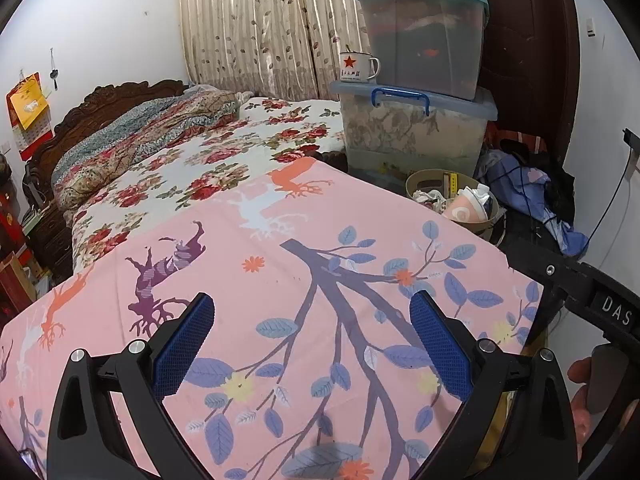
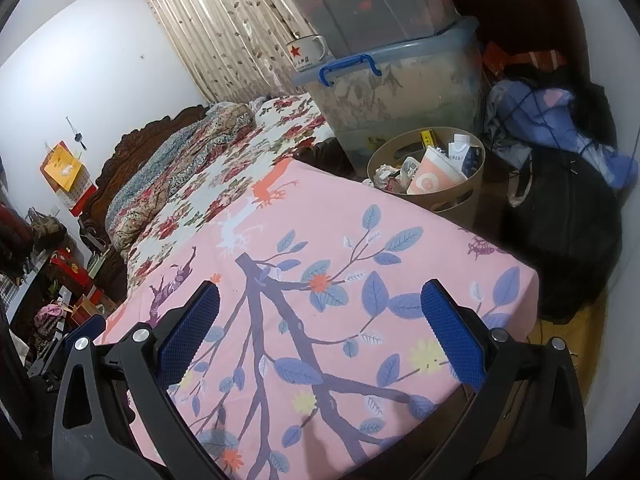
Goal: Collect trash
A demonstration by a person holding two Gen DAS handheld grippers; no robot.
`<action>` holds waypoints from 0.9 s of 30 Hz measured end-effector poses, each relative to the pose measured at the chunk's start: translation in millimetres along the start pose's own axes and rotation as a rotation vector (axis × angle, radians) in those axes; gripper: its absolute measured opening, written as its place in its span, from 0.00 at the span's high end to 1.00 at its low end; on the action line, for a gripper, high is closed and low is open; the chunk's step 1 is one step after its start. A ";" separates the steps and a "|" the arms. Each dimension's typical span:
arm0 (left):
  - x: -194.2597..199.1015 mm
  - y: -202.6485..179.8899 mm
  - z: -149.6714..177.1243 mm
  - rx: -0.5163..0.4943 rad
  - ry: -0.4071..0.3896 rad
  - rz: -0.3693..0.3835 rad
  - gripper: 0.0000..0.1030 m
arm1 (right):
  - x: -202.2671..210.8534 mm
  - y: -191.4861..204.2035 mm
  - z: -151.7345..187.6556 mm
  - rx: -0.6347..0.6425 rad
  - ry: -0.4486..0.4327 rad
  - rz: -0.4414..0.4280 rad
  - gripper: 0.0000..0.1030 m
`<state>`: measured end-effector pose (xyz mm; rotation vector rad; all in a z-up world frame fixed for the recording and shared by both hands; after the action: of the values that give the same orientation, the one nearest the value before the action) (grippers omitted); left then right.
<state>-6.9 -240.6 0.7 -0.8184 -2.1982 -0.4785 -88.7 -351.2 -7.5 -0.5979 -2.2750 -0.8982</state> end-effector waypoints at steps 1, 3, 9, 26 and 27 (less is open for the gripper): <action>-0.4 -0.3 0.4 0.000 0.001 0.000 0.08 | 0.0 -0.2 -0.3 0.001 0.000 0.000 0.03; -0.8 -0.4 0.5 0.000 0.002 0.000 0.08 | 0.0 0.2 0.6 0.000 0.001 -0.001 0.03; -1.3 -1.3 1.0 -0.001 0.006 0.004 0.08 | 0.0 -0.3 -0.1 -0.001 0.002 0.000 0.03; -9.7 -5.7 9.5 0.003 0.032 0.048 0.09 | -0.4 -0.1 0.7 0.002 0.005 0.000 0.03; -10.3 -5.8 10.0 0.004 0.038 0.055 0.09 | -0.4 -0.6 1.0 0.001 0.004 0.000 0.03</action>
<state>-10.4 -243.6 -14.1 -0.8584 -2.1361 -0.4593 -89.1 -351.0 -8.6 -0.5954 -2.2717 -0.8978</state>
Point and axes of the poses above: each gripper's, at about its wrist camera, not at the fingertips, and x roughly against the way its jaws point, y to its left, z to its underside, the point moved 8 cm from there along -x, roughly the way its jaws point, and after that the axes turned 9 degrees about y, right-handed, at the moved point
